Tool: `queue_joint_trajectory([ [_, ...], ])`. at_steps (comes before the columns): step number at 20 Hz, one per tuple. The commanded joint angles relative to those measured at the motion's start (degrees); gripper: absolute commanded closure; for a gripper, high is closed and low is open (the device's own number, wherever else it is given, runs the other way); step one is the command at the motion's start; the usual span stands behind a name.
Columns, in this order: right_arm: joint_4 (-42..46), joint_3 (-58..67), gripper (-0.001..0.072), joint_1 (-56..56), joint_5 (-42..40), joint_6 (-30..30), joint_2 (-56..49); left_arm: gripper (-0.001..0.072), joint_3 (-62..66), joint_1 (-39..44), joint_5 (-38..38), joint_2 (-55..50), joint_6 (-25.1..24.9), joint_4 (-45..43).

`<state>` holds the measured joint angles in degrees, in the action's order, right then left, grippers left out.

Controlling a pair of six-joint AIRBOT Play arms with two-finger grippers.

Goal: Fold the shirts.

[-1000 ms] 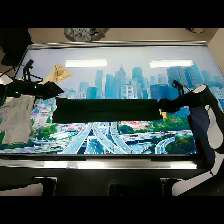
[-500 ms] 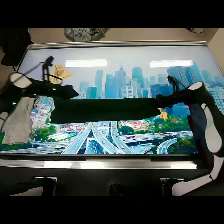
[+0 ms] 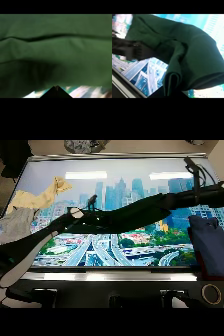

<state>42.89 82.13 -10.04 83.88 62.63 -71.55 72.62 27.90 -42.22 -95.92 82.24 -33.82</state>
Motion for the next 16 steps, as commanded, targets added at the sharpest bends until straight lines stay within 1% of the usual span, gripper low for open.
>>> queue_joint_trajectory([
  [1, -0.4, 0.0, 0.0670, 0.7, 1.5, 4.6, 8.5, 0.0677, 0.8, 4.8, 6.0, -5.4, -1.3, 14.6],
  [2, -0.3, 0.0, 0.0669, 0.7, 1.6, 5.7, 10.3, 0.0677, 1.1, 6.1, 7.6, -6.4, -1.5, 18.2],
  [3, -0.1, 0.0, 0.0669, 0.7, 1.6, 6.8, 11.4, 0.0677, 1.7, 7.4, 8.9, -7.3, -3.7, 21.9],
  [4, 0.3, 0.0, 0.0669, 0.7, 1.2, 7.7, 12.2, 0.0677, 2.4, 8.9, 9.4, -8.0, -7.0, 25.6],
  [5, 1.0, 0.0, 0.0669, 0.7, 0.8, 8.2, 12.4, 0.0678, 3.1, 9.7, 9.2, -8.6, -9.5, 27.7],
  [7, 3.5, 0.0, 0.0669, 0.7, -0.3, 8.8, 11.3, 0.0681, 2.8, 8.9, 8.6, -7.5, -12.1, 27.3],
  [9, 2.6, 0.0, 0.0669, 0.7, -1.0, 8.5, 8.5, 0.0683, 0.9, 5.3, 8.1, -2.5, -11.8, 21.4],
  [10, 1.3, 0.0, 0.0669, 1.1, -2.3, 7.9, 6.8, 0.0682, -0.7, 2.5, 7.7, 1.7, -11.0, 16.6],
  [13, -2.7, 0.0, 0.0669, 7.8, -10.3, 6.7, 1.1, 0.0682, -5.7, -8.9, 6.3, 16.7, -5.8, 1.6],
  [15, -7.3, 0.0, 0.0669, 15.1, -16.8, 5.5, -3.7, 0.0681, -7.9, -17.6, 5.4, 25.7, -4.1, -5.0],
  [16, -9.8, 0.1, 0.0669, 18.8, -20.3, 5.0, -6.3, 0.0681, -8.7, -22.2, 4.6, 29.9, -3.5, -6.9],
])
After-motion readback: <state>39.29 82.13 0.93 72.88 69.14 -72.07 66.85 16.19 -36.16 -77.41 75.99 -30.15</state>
